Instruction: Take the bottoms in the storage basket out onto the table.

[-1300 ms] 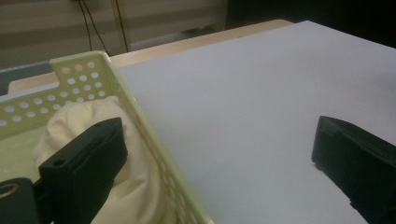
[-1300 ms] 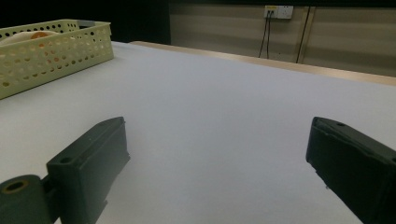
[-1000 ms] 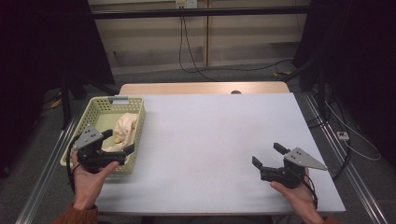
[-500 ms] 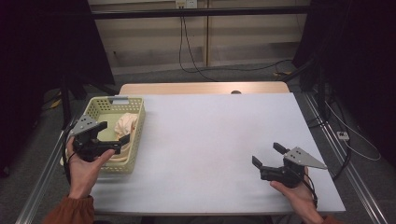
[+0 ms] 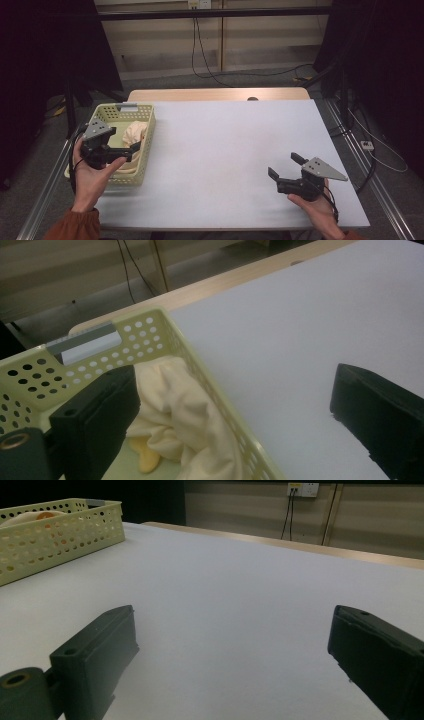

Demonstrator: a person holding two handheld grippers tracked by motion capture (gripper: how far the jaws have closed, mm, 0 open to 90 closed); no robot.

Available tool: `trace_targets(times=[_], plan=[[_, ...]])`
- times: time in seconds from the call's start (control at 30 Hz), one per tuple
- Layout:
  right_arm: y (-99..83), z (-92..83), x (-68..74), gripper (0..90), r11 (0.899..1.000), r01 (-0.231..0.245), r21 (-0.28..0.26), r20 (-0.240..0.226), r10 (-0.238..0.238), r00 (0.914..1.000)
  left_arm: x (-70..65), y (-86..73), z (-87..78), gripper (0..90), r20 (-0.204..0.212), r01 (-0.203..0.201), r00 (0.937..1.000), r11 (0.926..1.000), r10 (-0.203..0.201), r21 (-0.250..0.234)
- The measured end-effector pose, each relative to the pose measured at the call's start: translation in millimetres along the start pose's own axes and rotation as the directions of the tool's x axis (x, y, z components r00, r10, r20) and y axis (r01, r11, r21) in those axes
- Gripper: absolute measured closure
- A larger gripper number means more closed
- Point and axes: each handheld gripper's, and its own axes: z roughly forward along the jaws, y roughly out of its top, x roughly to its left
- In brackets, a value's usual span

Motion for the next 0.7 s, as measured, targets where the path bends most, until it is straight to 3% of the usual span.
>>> trace_targets(times=[0.1,0.23,0.4,0.53,0.67,0.7], plan=[[0.0,-0.5,-0.2,5.6,1.0,-0.002,-0.001,0.0,0.002,1.0,4.6,1.1,6.3,5.2,0.0,0.018,0.9998,0.9998,-0.018,0.009],[-0.4,-1.6,-0.1,5.6,1.0,-0.001,0.001,-0.004,0.001,1.0,7.5,0.5,15.2,5.3,-0.006,0.034,0.9994,0.9972,-0.033,0.067],[-0.4,-2.8,-0.1,5.6,1.0,-0.004,-0.001,0.0,0.004,1.0,-2.0,-2.1,17.6,8.7,-0.027,-0.025,0.9992,0.9946,0.028,0.1],[-0.2,-1.9,1.2,5.5,1.0,0.0,0.002,-0.003,0.0,1.0,8.1,-6.5,24.0,6.5,-0.018,0.017,0.9997,0.9891,-0.015,0.146],[-0.3,-1.6,0.5,5.6,1.0,0.0,0.003,-0.003,0.0,1.0,13.1,-12.7,28.9,6.8,-0.024,0.041,0.999,0.9815,-0.037,0.187],[-0.3,-1.7,0.5,5.5,1.0,-0.003,0.003,-0.002,0.003,1.0,12.6,-14.5,30.1,6.8,-0.02,0.03,0.9994,0.9799,-0.027,0.197]])
